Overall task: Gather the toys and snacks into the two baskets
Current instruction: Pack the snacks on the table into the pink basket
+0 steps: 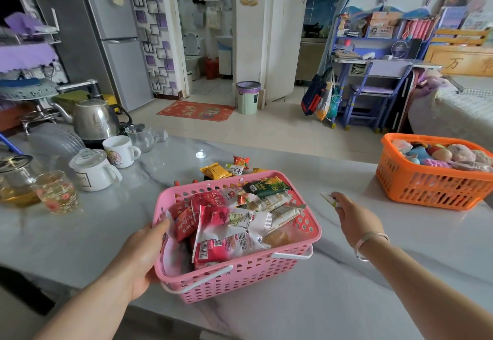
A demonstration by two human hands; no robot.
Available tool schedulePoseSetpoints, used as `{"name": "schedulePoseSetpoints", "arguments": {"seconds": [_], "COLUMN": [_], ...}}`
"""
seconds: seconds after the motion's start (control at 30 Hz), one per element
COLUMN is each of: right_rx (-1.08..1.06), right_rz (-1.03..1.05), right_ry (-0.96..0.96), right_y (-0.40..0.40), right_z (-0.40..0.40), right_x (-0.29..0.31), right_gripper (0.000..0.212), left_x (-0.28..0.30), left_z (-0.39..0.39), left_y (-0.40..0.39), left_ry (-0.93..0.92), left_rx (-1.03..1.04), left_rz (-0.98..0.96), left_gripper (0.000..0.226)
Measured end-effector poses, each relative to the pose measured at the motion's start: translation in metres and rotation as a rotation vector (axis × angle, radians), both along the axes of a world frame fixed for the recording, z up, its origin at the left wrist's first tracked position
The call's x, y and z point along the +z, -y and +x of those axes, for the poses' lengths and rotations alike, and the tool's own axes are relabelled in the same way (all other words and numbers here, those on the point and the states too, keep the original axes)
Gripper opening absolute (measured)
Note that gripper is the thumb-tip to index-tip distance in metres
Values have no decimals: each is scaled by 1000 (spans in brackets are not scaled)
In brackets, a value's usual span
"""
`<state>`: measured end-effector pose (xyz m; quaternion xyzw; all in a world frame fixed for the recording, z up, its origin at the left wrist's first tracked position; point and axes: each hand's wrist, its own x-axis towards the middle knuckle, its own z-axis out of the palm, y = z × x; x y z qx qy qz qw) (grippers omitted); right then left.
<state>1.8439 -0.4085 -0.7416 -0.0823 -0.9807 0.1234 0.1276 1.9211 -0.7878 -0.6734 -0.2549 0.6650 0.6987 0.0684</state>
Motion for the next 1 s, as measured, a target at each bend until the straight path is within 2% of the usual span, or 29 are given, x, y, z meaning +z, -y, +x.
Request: {"name": "schedulePoseSetpoints", "arguments": {"seconds": [0.13,0.23,0.3,0.47,0.57,0.77,0.87,1.0], "right_rx": [107,312,461,666,636,663,683,726], "right_rz": [-55,-87,-91,45,99,257,284,298], "right_ry": [-232,-441,-568,-624,-481,83,156,140], "right_y": [23,50,69,107,124,144,154,168], "right_z": [13,32,45,69,73,67,68,63], "right_x": [41,69,82,91,91,81,85,84], "right_gripper": [38,43,37,37,51,89,94,98], "left_x": [5,11,14,16,15,14,11,8], "left_z": [6,11,14,19,22,27,29,30], "left_y": [3,6,10,21,26,36,42,52], "left_ry": [-5,-4,0,8,11,14,21,30], "left_rx": [3,11,26,42,41,57,75,108], "left_rz": [6,2,-3,-25,-33,-12,-12,-15], "left_gripper": [34,35,36,39,40,36,35,36]}}
